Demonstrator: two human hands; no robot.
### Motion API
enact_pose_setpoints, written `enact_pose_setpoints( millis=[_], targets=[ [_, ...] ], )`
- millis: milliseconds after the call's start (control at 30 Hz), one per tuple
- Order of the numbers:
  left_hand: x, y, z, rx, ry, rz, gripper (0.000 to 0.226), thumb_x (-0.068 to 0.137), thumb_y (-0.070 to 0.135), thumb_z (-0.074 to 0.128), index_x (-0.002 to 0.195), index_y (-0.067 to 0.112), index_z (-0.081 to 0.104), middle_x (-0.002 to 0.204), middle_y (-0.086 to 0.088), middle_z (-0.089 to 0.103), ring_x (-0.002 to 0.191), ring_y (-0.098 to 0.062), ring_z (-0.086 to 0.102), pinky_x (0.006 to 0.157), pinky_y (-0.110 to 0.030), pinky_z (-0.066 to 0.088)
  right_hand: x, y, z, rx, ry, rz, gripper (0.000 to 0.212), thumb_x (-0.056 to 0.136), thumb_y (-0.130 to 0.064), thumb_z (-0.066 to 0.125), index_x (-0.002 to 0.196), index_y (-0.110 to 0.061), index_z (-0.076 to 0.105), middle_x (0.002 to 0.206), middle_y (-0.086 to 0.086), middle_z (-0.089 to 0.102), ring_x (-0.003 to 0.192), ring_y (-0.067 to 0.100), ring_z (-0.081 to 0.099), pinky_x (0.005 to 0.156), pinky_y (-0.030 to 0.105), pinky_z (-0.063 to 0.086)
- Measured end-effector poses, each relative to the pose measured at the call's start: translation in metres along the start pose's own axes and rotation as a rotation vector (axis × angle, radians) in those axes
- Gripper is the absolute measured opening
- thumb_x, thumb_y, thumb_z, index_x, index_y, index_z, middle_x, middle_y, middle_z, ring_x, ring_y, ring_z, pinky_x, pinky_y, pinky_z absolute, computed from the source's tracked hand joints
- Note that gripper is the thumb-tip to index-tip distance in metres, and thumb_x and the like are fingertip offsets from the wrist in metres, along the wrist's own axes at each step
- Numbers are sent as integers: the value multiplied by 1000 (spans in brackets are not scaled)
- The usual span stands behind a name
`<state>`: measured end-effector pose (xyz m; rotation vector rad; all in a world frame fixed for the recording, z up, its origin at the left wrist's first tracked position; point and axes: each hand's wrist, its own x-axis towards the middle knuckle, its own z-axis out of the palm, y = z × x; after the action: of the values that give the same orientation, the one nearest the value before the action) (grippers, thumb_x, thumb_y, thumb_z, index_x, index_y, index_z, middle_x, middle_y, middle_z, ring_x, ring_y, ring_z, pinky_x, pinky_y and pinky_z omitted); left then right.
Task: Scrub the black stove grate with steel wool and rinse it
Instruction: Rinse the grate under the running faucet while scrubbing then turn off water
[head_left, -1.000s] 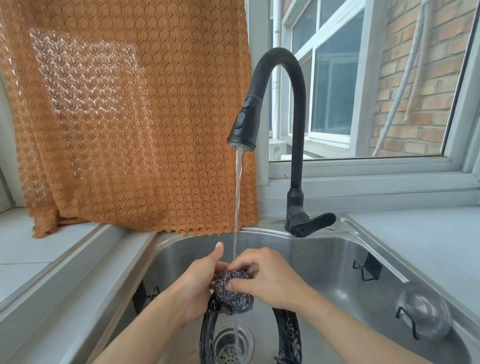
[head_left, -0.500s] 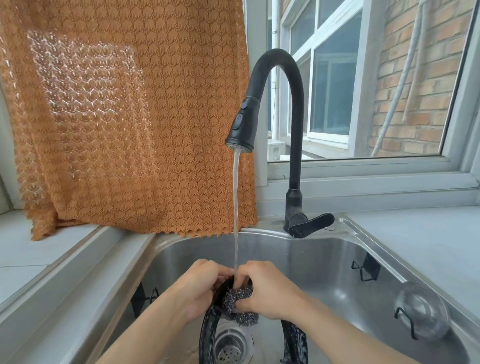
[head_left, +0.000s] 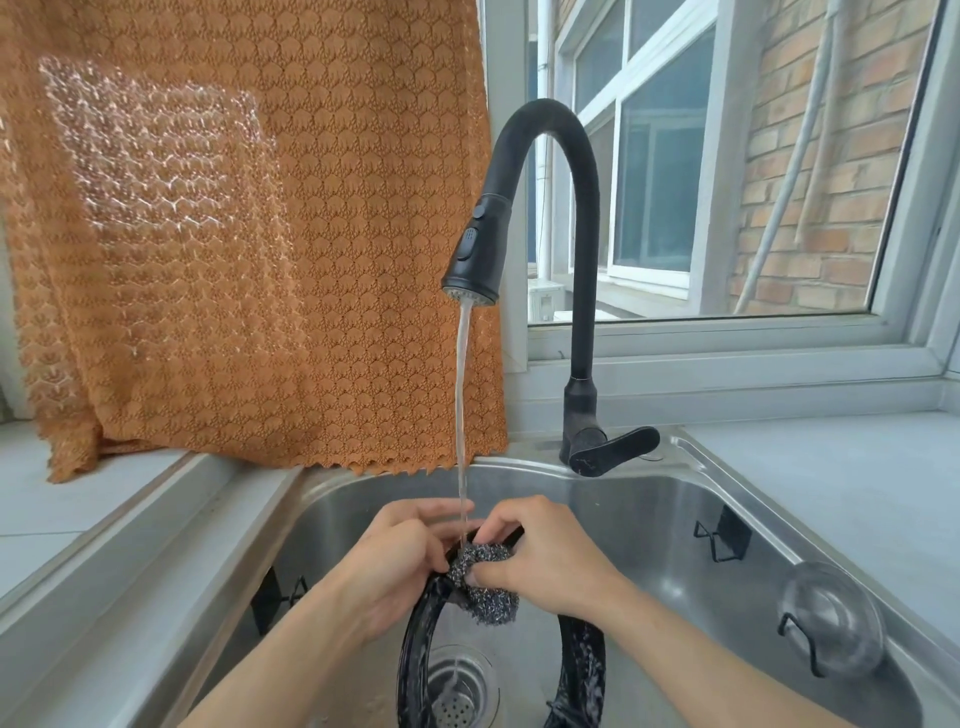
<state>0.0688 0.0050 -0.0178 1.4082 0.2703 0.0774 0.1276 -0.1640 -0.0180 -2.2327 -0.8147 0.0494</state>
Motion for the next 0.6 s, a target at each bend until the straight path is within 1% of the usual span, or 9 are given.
enact_pose_setpoints(
  millis=[33,133,233,300,367,433,467,533,600],
  targets=[
    [0,0,0,3,-1,1,68,69,-34,25,118,-7,64,106,-24,76,116,-30,67,84,-40,55,0,-1,0,7,6,-7,31,70,-41,90,94,-31,74,103,-12,68,64,-6,52,66,18,42],
    [0,1,0,2,9,10,67,67,-35,25,114,-9,66,107,-25,75,116,-29,67,92,-37,50,0,-4,-1,18,21,-26,30,69,-43,91,93,-32,77,100,-13,70,62,-8,53,65,14,40],
    [3,0,-2,-24,27,9,66,65,-33,25,111,-12,68,109,-28,74,118,-33,65,86,-37,51,-2,-6,-4,3,38,-51,31,69,-44,90,97,-34,79,97,-17,73,67,-17,54,63,6,35],
    [4,0,-2,-43,36,5,64,66,-31,25,109,-14,69,110,-29,73,118,-36,65,83,-39,53,-2,-7,-3,3,37,-61,30,71,-42,89,98,-33,79,97,-17,73,68,-21,53,61,5,34],
    [4,0,-3,-57,39,3,61,68,-31,26,108,-14,69,109,-31,72,116,-37,66,80,-40,55,-3,-8,0,-11,28,-68,27,74,-39,88,98,-32,79,97,-18,71,66,-20,52,60,6,34],
    [2,0,-2,-61,33,8,59,71,-32,27,107,-13,70,108,-31,73,115,-36,67,84,-43,55,-4,-9,4,-83,10,-67,23,76,-37,86,96,-29,78,96,-18,67,70,-13,54,63,8,37],
    [2,0,-2,-59,29,12,58,72,-33,28,107,-13,70,107,-30,73,114,-37,68,88,-45,55,-4,-10,7,-118,8,-56,21,77,-36,86,94,-28,77,96,-17,66,75,-8,58,67,13,44],
    [2,0,-1,-66,23,17,55,76,-33,28,108,-14,69,109,-31,72,112,-38,69,98,-49,54,-3,-9,12,-158,14,-4,19,75,-36,84,90,-27,76,94,-11,70,84,8,65,75,29,54],
    [1,1,0,-91,16,12,54,79,-34,27,110,-15,67,110,-33,72,109,-40,70,97,-48,56,-2,-8,17,-205,9,24,18,73,-36,83,86,-26,75,88,-8,71,81,16,67,74,36,57]
  ],
)
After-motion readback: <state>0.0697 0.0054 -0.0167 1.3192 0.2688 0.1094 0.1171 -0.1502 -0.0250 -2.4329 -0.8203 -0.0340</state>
